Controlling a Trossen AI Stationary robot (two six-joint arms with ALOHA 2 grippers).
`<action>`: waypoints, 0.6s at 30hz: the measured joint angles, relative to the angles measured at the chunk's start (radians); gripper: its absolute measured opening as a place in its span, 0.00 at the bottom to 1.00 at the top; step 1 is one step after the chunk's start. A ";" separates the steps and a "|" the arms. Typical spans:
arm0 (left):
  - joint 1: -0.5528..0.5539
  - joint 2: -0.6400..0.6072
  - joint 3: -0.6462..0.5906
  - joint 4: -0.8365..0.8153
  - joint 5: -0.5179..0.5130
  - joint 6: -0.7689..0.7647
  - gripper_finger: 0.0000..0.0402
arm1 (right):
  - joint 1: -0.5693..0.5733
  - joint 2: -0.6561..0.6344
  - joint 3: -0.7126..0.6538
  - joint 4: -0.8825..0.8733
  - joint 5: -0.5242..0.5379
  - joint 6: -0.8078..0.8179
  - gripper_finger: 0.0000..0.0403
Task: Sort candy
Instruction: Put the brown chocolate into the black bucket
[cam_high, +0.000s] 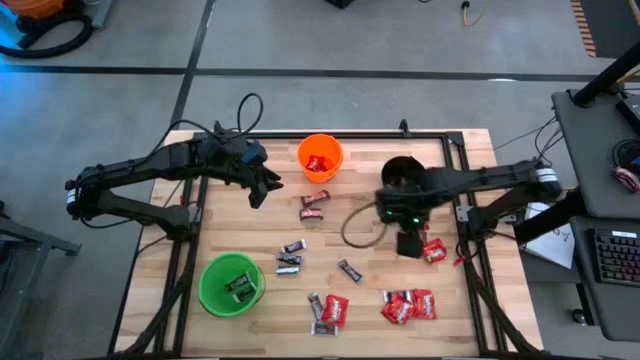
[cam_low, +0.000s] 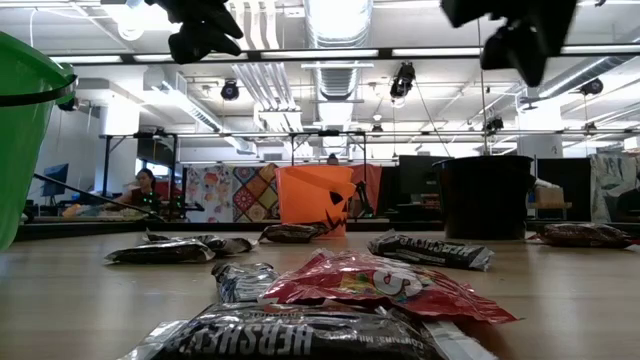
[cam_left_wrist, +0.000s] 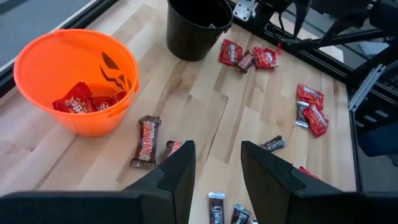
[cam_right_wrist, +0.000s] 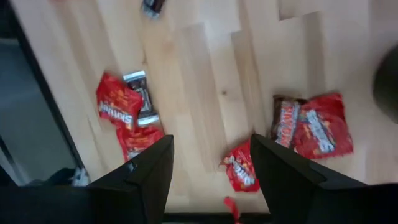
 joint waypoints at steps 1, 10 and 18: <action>0.000 0.000 0.000 0.000 0.000 0.000 0.28 | 0.008 -0.031 -0.047 0.038 0.000 -0.012 0.51; 0.000 0.000 0.000 0.000 0.000 0.000 0.28 | 0.030 -0.184 -0.408 0.265 0.199 0.001 0.51; 0.000 0.000 0.000 -0.001 0.000 -0.002 0.28 | 0.030 -0.174 -0.563 0.334 0.248 0.076 0.46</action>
